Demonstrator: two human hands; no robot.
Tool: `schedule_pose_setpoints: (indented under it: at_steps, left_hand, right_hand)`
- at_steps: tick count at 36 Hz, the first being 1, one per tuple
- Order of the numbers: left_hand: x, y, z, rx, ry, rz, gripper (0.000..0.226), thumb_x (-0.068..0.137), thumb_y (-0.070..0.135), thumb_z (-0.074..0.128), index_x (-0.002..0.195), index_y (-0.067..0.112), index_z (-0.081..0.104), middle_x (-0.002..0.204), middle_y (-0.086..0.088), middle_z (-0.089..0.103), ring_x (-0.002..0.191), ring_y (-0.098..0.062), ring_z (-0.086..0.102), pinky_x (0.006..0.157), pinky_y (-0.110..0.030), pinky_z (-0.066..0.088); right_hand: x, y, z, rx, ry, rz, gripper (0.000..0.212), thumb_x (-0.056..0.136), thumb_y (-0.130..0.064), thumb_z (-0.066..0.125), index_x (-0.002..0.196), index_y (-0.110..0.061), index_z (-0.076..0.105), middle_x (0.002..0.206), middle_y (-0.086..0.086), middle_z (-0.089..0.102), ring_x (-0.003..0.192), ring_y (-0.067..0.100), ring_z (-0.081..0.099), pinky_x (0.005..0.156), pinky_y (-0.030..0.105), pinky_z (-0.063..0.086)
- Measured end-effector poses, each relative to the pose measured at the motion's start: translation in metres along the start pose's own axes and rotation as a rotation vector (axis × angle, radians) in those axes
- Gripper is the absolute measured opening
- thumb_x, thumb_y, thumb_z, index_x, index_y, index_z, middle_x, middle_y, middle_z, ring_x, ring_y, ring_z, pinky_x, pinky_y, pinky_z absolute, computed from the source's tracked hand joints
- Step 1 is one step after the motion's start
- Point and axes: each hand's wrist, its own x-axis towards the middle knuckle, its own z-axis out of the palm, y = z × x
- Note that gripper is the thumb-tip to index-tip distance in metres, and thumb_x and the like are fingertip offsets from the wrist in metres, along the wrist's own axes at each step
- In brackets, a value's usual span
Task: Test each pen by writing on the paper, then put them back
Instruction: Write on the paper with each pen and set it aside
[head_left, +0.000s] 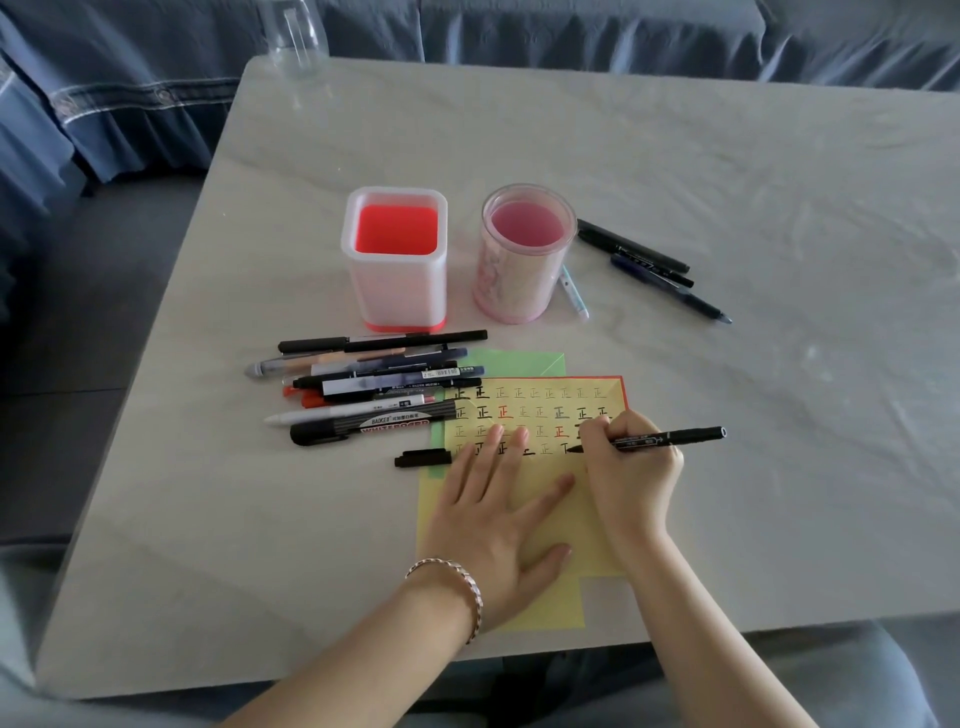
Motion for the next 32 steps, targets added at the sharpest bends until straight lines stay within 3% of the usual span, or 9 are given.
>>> schedule_pose_setpoints:
  at_steps: [8, 17, 25, 32]
  left_hand:
    - [0.0, -0.0004, 0.0014, 0.007, -0.001, -0.002, 0.054, 0.081, 0.06, 0.037, 0.131, 0.041, 0.044, 0.146, -0.016, 0.033, 0.137, -0.033, 0.023, 0.106, -0.046, 0.016]
    - [0.0, -0.0005, 0.0023, 0.011, 0.008, -0.001, 0.054, 0.081, 0.06, 0.038, 0.131, 0.041, 0.042, 0.146, -0.016, 0.033, 0.137, -0.033, 0.022, 0.106, -0.046, 0.016]
    - [0.0, -0.0005, 0.0016, 0.003, 0.014, 0.001, 0.054, 0.08, 0.06, 0.037, 0.131, 0.04, 0.043, 0.145, -0.016, 0.034, 0.136, -0.033, 0.023, 0.105, -0.046, 0.017]
    - [0.0002, -0.0006, 0.001, 0.005, 0.008, -0.001, 0.054, 0.081, 0.059, 0.036, 0.131, 0.041, 0.042, 0.146, -0.016, 0.034, 0.136, -0.034, 0.024, 0.105, -0.047, 0.017]
  right_hand:
    - [0.0, -0.0004, -0.0003, -0.017, 0.021, -0.014, 0.032, 0.076, -0.002, 0.061, 0.052, 0.003, 0.041, 0.048, 0.012, 0.038, 0.05, 0.013, 0.033, 0.045, 0.017, 0.028]
    - [0.0001, -0.0021, 0.0006, 0.019, -0.028, 0.005, 0.03, 0.077, -0.002, 0.061, 0.053, 0.004, 0.044, 0.043, 0.0, 0.036, 0.048, 0.012, 0.034, 0.044, 0.015, 0.029]
    - [0.0001, 0.0017, 0.0006, 0.02, -0.029, -0.006, 0.042, 0.074, -0.001, 0.06, 0.045, -0.014, 0.033, 0.038, -0.008, 0.039, 0.043, 0.009, 0.034, 0.043, 0.015, 0.028]
    - [-0.0008, 0.0019, 0.0011, 0.031, -0.055, -0.02, 0.039, 0.074, 0.001, 0.061, 0.045, -0.01, 0.037, 0.038, -0.006, 0.037, 0.043, 0.009, 0.035, 0.044, 0.014, 0.028]
